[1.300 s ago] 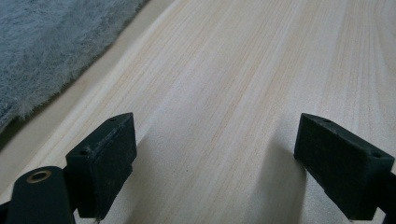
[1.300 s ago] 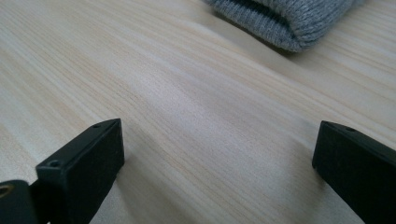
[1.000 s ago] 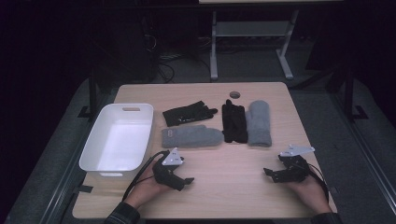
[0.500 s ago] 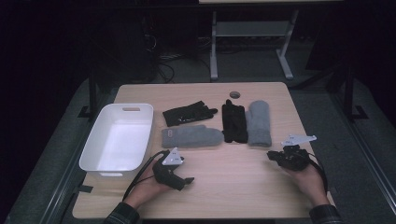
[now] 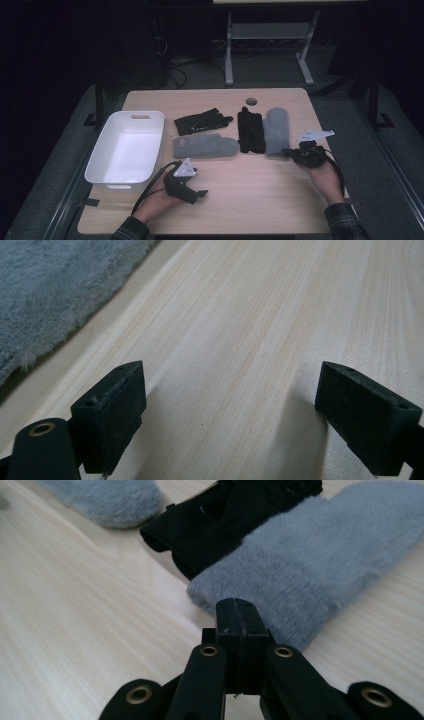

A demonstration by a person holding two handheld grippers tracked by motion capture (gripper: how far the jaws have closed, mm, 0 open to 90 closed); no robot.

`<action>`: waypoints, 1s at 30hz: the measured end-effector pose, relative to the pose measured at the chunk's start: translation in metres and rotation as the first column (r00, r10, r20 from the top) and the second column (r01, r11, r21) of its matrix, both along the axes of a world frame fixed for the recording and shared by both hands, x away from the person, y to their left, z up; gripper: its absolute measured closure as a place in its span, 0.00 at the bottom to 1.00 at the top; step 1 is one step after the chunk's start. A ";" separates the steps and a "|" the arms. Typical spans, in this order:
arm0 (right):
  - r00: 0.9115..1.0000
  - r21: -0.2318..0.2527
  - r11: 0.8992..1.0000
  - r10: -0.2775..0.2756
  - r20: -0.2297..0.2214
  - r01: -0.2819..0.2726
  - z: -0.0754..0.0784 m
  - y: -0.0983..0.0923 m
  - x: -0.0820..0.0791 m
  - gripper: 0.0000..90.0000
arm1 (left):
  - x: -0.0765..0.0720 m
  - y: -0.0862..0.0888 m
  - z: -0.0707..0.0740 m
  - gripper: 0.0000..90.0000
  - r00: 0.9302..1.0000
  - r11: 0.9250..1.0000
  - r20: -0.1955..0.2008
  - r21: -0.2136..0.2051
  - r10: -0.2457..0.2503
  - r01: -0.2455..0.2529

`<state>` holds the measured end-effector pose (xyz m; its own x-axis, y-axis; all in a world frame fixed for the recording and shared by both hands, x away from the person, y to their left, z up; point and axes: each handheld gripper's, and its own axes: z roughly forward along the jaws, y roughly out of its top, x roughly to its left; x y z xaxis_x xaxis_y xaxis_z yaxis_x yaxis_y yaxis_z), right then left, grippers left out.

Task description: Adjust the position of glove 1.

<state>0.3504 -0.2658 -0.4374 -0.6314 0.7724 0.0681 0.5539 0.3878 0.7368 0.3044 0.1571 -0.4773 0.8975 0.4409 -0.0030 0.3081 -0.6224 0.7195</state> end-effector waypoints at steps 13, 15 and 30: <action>1.000 -0.010 1.000 -0.028 0.007 0.028 -0.001 0.008 0.036 1.00 | 0.000 0.000 0.000 0.13 1.000 1.000 -0.002 0.004 -0.001 0.001; 0.999 -0.024 0.999 -0.035 -0.006 0.035 -0.004 0.008 0.041 1.00 | 0.000 0.000 0.000 0.13 1.000 1.000 -0.002 0.004 -0.001 0.001; 0.997 -0.053 0.998 -0.046 -0.057 0.043 -0.016 0.005 0.045 1.00 | 0.000 0.000 0.000 0.13 1.000 1.000 -0.003 -0.001 0.002 -0.002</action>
<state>0.3951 -0.2611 -0.4537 -0.5924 0.8032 0.0631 0.6130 0.3986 0.6822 0.3046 0.1568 -0.4773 0.8968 0.4424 -0.0058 0.3110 -0.6209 0.7195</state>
